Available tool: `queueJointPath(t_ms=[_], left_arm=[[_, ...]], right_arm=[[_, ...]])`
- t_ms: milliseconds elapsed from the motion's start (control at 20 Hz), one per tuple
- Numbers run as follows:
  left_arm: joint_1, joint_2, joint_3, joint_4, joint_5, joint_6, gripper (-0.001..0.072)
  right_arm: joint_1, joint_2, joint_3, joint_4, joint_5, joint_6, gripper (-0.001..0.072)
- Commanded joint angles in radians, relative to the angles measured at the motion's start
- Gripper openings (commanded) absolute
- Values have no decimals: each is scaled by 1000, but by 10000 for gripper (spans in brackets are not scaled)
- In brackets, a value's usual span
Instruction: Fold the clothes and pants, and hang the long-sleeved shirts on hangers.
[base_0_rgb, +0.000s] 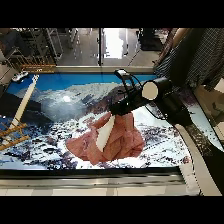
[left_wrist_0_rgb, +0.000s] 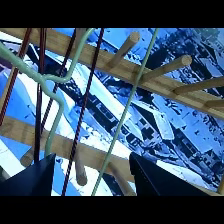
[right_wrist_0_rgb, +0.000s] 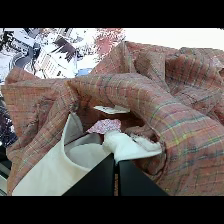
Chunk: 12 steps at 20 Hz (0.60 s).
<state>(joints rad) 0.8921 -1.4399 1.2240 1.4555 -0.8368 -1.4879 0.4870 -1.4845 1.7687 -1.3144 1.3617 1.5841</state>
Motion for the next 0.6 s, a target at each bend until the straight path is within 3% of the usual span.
queueJointPath(t_ms=[0, 350, 550], left_arm=[[-11, -9, 1, 2, 10, -1, 483], [-9, 5, 2, 4, 6, 5, 483], [-9, 10, 32, 82, 8, 3, 482]], right_arm=[[1, 0, 0, 0, 0, 0, 20], [1, 0, -1, -2, 0, -1, 20], [1, 0, -1, -2, 4, -1, 20]])
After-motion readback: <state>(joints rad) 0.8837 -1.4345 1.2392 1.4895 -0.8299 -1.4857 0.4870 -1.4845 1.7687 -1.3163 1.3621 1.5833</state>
